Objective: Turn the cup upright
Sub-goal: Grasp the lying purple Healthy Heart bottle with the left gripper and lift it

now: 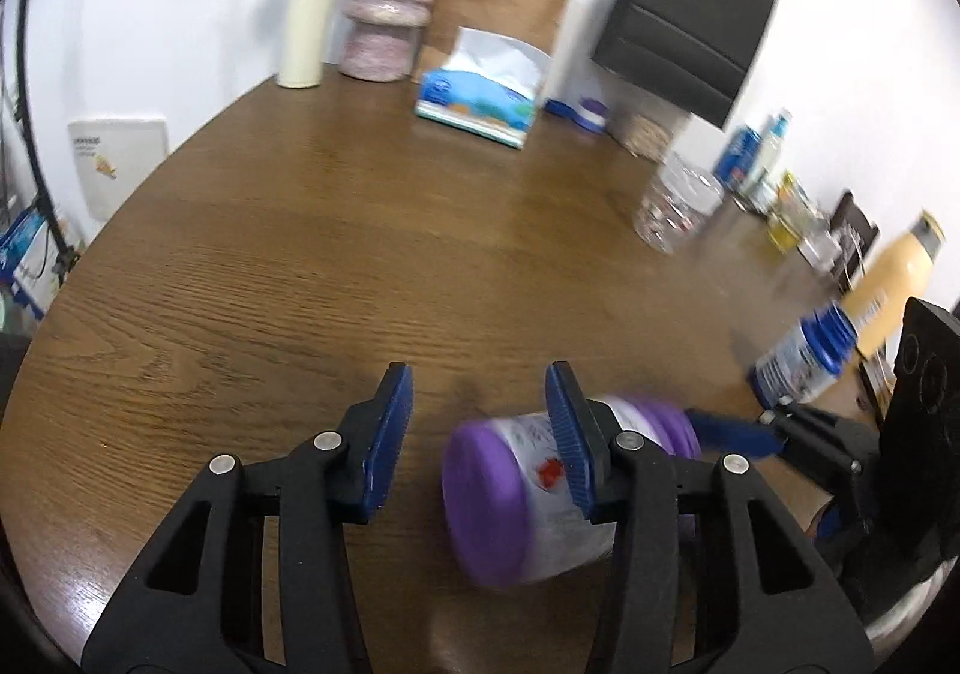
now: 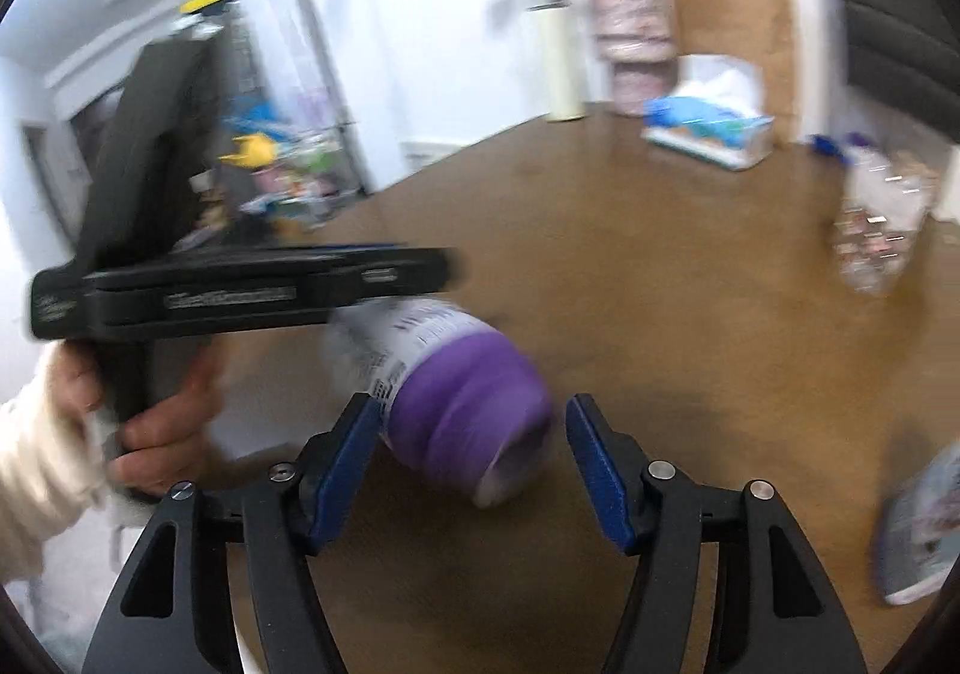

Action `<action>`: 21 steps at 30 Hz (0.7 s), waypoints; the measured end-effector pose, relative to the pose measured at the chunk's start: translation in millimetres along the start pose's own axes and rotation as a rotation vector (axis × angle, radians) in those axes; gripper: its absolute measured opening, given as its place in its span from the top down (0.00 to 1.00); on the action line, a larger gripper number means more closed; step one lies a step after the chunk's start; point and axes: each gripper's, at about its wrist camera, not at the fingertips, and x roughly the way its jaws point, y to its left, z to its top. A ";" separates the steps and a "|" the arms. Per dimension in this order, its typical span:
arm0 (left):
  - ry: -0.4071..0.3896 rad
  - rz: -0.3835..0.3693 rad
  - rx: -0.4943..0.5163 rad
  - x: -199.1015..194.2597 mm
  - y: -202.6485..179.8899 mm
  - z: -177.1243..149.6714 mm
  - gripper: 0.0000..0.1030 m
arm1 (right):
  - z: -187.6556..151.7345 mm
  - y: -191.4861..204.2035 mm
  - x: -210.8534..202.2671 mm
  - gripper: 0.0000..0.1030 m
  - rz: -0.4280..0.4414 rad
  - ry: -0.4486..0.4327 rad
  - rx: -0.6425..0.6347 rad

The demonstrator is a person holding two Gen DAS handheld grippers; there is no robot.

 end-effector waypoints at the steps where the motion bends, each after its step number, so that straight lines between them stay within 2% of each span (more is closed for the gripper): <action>1: -0.006 0.002 -0.004 0.3 1.1 -0.5 0.59 | 3.0 -7.5 0.9 0.31 -0.061 -0.001 0.008; 5: -0.001 0.059 0.020 5.5 -2.5 -4.4 0.59 | 10.7 -32.2 2.5 0.31 -0.086 0.000 0.087; 10: 0.030 0.034 0.003 5.4 -0.6 0.5 0.58 | 17.5 -46.2 6.8 0.31 -0.112 -0.002 0.132; 12: 0.043 -0.010 -0.027 2.7 0.2 5.3 0.51 | 14.7 -45.6 4.7 0.31 -0.094 -0.004 0.141; 14: 0.067 -0.083 -0.069 -1.0 -1.2 9.9 0.31 | 13.8 -44.2 2.9 0.31 -0.098 -0.010 0.138; 15: 0.082 -0.121 -0.077 -1.6 -5.6 10.5 0.26 | 13.2 -43.1 0.1 0.31 -0.103 -0.013 0.137; 16: 0.101 -0.165 -0.075 -0.6 -11.2 11.7 0.21 | 13.6 -42.6 -3.7 0.31 -0.106 -0.020 0.136; 17: 0.118 -0.191 -0.061 1.9 -18.2 12.9 0.21 | 14.2 -41.8 -9.4 0.31 -0.113 -0.031 0.133; 18: 0.142 -0.188 -0.039 6.9 -25.3 14.5 0.21 | 14.6 -40.2 -14.7 0.31 -0.123 -0.040 0.125; 21: 0.301 -0.112 0.041 39.3 -42.5 17.4 0.23 | 13.6 -37.4 -34.6 0.31 -0.174 -0.059 0.085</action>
